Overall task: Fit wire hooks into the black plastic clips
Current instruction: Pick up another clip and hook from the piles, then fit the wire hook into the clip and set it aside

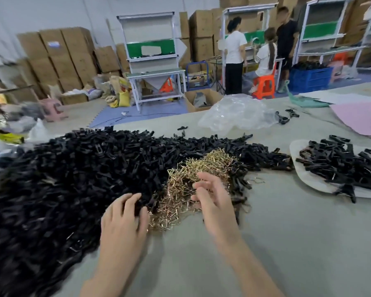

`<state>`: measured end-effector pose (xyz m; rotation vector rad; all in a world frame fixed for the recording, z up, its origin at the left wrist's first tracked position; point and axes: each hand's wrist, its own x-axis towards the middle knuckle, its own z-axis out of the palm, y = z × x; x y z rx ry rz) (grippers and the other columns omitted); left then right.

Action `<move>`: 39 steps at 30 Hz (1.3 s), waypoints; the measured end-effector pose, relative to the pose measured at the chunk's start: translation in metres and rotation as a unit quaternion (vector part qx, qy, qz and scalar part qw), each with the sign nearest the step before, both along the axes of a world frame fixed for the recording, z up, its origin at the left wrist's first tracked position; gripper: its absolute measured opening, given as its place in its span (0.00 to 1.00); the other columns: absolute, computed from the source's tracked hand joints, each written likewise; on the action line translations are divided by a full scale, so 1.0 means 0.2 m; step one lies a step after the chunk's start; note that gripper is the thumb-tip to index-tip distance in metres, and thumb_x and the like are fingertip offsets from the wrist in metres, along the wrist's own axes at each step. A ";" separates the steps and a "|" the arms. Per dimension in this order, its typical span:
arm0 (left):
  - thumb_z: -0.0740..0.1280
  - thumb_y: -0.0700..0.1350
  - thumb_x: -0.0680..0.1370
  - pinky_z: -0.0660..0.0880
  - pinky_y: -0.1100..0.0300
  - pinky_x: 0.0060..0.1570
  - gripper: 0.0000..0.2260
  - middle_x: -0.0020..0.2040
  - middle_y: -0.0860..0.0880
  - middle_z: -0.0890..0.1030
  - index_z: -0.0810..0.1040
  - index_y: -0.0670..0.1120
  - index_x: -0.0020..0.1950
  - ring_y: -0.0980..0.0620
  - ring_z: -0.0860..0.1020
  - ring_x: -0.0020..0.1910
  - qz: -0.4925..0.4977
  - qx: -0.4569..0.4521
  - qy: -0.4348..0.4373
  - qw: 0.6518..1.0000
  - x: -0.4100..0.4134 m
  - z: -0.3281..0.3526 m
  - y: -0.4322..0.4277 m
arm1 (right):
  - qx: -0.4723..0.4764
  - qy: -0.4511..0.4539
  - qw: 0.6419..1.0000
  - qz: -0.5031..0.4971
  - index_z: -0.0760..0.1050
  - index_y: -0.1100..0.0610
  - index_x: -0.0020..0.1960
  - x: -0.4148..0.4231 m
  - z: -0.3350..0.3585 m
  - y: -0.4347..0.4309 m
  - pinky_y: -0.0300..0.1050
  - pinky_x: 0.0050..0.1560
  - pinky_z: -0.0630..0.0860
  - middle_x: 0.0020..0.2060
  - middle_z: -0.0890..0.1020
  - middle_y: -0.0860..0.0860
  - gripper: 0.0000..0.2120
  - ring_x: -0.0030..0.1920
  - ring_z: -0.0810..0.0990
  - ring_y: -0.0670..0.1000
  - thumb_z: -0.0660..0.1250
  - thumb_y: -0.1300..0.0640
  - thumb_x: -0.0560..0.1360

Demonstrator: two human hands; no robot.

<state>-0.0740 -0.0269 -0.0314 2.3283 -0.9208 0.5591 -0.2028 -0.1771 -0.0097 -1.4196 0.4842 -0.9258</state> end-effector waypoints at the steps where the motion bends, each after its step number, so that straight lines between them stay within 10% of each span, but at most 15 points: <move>1: 0.60 0.53 0.79 0.69 0.44 0.64 0.20 0.62 0.43 0.78 0.79 0.43 0.64 0.39 0.75 0.62 0.029 0.014 0.003 0.999 0.04 -0.02 0.07 | -0.028 0.015 0.999 0.012 0.75 0.37 0.58 0.06 -0.01 0.04 0.40 0.39 0.75 0.48 0.81 0.39 0.15 0.37 0.78 0.48 0.62 0.58 0.82; 10: 0.72 0.50 0.76 0.70 0.43 0.62 0.19 0.65 0.40 0.78 0.79 0.45 0.65 0.39 0.78 0.61 0.087 0.107 0.020 0.990 0.20 -0.05 0.07 | -0.272 0.127 0.954 -0.026 0.72 0.45 0.65 0.29 -0.13 0.20 0.36 0.38 0.73 0.53 0.75 0.39 0.15 0.38 0.77 0.45 0.59 0.60 0.82; 19: 0.69 0.38 0.79 0.76 0.47 0.55 0.08 0.59 0.43 0.79 0.83 0.42 0.57 0.42 0.79 0.54 -0.004 0.042 0.028 0.999 0.23 -0.07 0.09 | -0.137 0.085 0.987 0.018 0.76 0.41 0.59 0.27 -0.15 0.15 0.34 0.30 0.70 0.48 0.78 0.41 0.20 0.36 0.76 0.45 0.61 0.66 0.81; 26: 0.62 0.44 0.82 0.70 0.63 0.60 0.12 0.61 0.53 0.78 0.81 0.46 0.62 0.55 0.76 0.59 -0.040 -0.114 0.099 0.988 0.20 -0.02 0.10 | -0.116 0.081 0.990 0.027 0.77 0.38 0.57 0.26 -0.14 0.15 0.35 0.32 0.73 0.48 0.79 0.40 0.20 0.41 0.79 0.53 0.61 0.64 0.81; 33: 0.61 0.54 0.80 0.74 0.71 0.46 0.10 0.48 0.63 0.83 0.77 0.64 0.59 0.62 0.82 0.46 -0.120 -0.242 0.205 0.941 0.10 0.00 0.07 | -0.106 0.103 0.982 0.117 0.76 0.36 0.61 0.26 -0.13 0.19 0.45 0.44 0.80 0.50 0.82 0.41 0.15 0.45 0.83 0.46 0.63 0.57 0.83; 39: 0.60 0.55 0.79 0.72 0.76 0.44 0.12 0.52 0.66 0.81 0.76 0.62 0.61 0.63 0.80 0.48 -0.155 -0.254 0.211 0.931 0.02 -0.01 0.01 | -0.063 0.068 0.977 0.192 0.79 0.43 0.60 0.27 -0.09 0.22 0.34 0.43 0.77 0.46 0.85 0.44 0.13 0.41 0.83 0.42 0.68 0.59 0.80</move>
